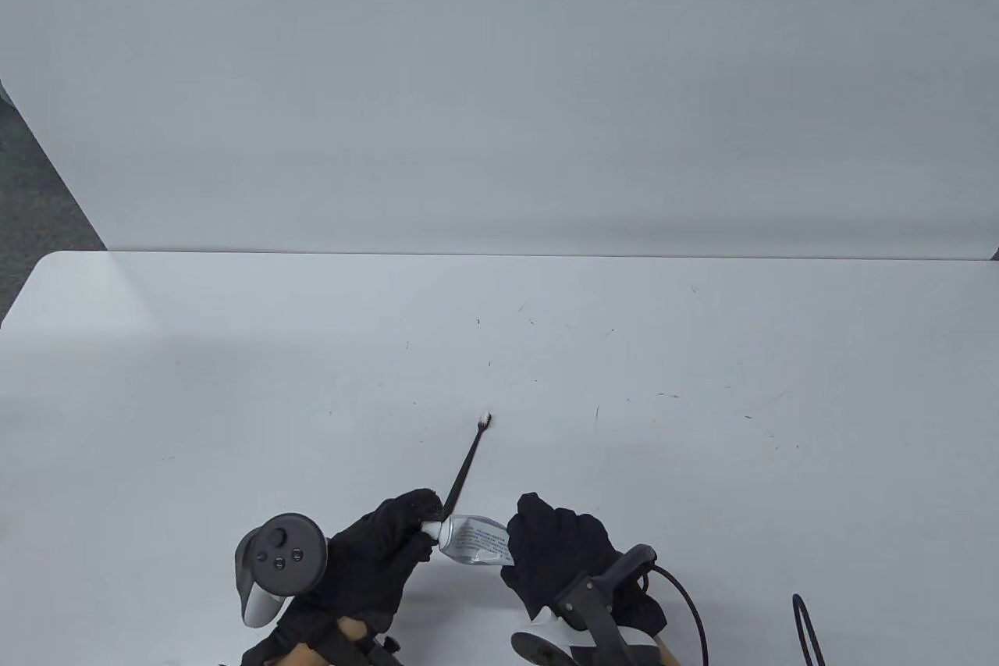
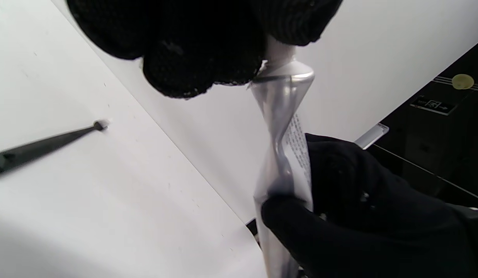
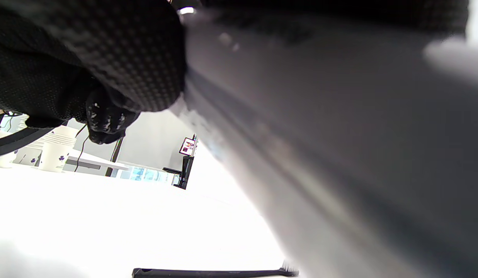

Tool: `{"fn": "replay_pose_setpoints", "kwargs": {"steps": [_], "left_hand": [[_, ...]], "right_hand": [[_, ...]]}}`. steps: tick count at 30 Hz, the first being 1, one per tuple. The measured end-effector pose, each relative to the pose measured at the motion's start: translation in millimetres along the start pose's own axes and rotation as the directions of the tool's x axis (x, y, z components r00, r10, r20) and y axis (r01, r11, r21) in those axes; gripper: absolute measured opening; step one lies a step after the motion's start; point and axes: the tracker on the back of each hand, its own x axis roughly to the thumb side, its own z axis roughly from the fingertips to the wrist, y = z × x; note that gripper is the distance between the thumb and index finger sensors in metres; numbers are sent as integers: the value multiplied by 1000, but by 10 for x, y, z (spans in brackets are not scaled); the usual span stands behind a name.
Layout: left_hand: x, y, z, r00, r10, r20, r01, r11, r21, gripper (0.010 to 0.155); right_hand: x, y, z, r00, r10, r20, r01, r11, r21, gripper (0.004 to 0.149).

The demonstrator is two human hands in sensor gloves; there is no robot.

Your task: Squeeze toothpaste onto toothbrush

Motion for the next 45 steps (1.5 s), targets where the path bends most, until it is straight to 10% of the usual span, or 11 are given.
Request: {"fn": "replay_pose_setpoints", "kwargs": {"steps": [5,9,15,20,27,31,37,45], "left_hand": [[-74,46,11,998,-28,-64,32,998,58,60],[-67,10,-29,991,134,-15,-135,983,-126,63],[-58,24,-12,995,-52,-85,53,999,10,54],[-82,15,-40,990,134,-42,-139,979,-151,62],[-91,35,-16,995,-17,-95,17,1000,-3,56],[-97,6,-44,988,148,-40,-153,977,-151,63],[-112,35,-28,995,28,-94,-31,999,-27,53],[-74,1,-45,995,98,-19,-99,989,-110,58]], "right_hand": [[22,-3,-9,1000,-7,5,7,1000,4,48],[0,-8,-10,1000,-11,-6,11,1000,2,48],[9,-7,-7,1000,-7,1,6,1000,15,48],[-4,-2,-12,1000,-9,-11,9,1000,13,48],[-14,-9,-4,1000,-15,-15,16,1000,21,48],[-22,-5,-2,1000,-16,-20,16,1000,18,48],[-19,1,3,999,-26,-18,27,999,26,48],[-22,6,3,999,-28,-23,29,999,27,48]]}}
